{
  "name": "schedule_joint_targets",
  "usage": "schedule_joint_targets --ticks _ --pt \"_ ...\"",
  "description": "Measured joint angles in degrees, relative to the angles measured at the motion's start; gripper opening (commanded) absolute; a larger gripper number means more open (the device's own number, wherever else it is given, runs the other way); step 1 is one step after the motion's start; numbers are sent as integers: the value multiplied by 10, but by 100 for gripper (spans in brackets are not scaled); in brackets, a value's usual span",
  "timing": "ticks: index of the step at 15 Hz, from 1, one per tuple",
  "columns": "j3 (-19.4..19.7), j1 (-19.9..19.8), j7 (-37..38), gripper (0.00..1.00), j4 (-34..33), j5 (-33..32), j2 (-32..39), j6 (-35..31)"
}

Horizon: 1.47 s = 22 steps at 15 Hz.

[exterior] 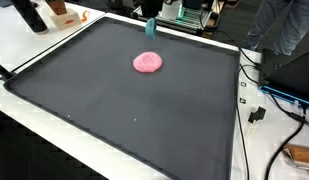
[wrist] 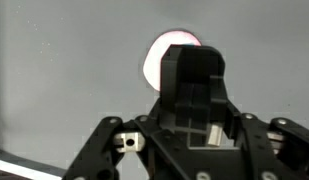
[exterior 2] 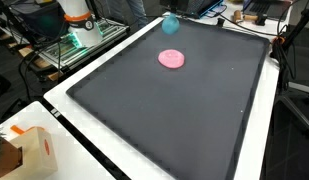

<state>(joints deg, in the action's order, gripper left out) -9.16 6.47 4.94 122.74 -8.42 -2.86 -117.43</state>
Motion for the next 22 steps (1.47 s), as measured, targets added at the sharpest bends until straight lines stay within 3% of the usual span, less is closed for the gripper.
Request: schedule_joint_targets --ticks 4,5,11,17,22 --pt "0 3 0 54 -7 0 11 3" --pt "0 3 0 29 -9 0 12 4" --pt "23 -7 -30 29 -11 21 19 0" --pt "90 -65 -207 29 -10 154 56 -22" --pt "119 -113 -334 29 -9 264 94 -23"
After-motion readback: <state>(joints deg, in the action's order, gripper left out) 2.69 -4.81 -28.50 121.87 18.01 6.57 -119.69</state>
